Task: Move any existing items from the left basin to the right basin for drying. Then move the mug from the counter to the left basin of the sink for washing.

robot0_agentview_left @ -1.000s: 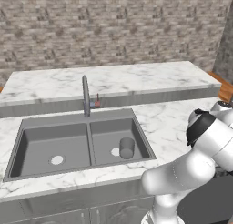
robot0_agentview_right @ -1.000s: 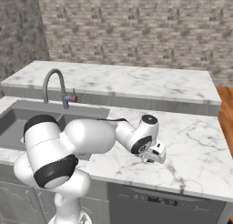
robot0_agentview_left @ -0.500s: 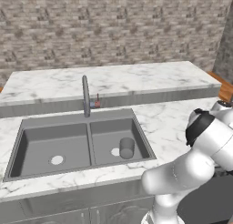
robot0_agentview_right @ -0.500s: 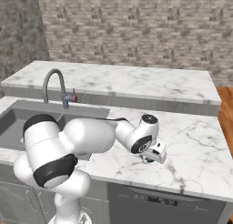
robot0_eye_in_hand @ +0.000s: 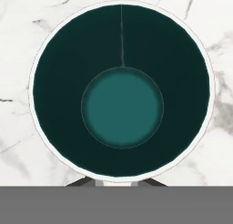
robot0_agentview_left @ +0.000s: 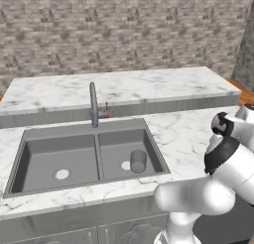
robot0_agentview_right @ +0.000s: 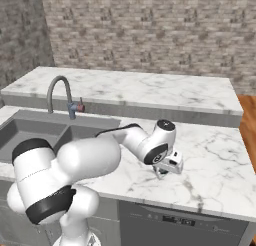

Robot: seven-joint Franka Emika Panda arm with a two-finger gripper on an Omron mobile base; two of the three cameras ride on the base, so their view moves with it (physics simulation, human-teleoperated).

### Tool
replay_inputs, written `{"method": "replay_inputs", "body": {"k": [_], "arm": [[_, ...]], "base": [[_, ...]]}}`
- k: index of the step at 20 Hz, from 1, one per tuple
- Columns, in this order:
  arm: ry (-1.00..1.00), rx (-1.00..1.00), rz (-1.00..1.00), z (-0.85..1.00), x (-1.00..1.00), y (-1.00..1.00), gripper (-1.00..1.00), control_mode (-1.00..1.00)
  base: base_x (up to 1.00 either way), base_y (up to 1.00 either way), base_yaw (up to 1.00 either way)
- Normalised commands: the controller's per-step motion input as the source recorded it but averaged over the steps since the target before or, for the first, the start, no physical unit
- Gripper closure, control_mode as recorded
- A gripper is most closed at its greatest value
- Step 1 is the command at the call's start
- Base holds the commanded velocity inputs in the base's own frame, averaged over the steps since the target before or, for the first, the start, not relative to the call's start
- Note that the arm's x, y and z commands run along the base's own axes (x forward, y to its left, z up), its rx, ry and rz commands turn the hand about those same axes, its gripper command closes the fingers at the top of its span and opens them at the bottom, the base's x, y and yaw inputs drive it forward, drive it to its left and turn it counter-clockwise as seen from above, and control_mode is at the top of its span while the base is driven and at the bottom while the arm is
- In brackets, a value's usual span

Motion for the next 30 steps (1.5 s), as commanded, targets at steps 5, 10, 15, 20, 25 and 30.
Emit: {"method": "replay_inputs", "body": {"k": [5, 10, 15, 20, 25, 30], "arm": [[-0.03, 0.0, 0.25, 0.13, -0.01, 0.7, 1.0, -1.0], [0.0, -0.03, 0.28, 0.3, 0.0, 0.97, 1.0, -1.0], [-0.03, -0.02, 0.26, 0.08, -0.32, 0.92, 1.0, -1.0], [-0.01, 0.0, 0.24, 0.28, -0.01, 0.8, 1.0, -1.0], [0.0, 0.0, 0.27, 0.3, 0.0, 0.89, 1.0, -1.0], [0.0, 0.0, 0.27, 0.28, 0.15, 0.87, 1.0, -1.0]], "base": [[0.0, 0.0, 0.0], [0.0, 0.0, 0.0], [0.0, 0.0, 0.0], [0.0, 0.0, 0.0], [0.0, 0.0, 0.0], [0.0, 0.0, 0.0]]}}
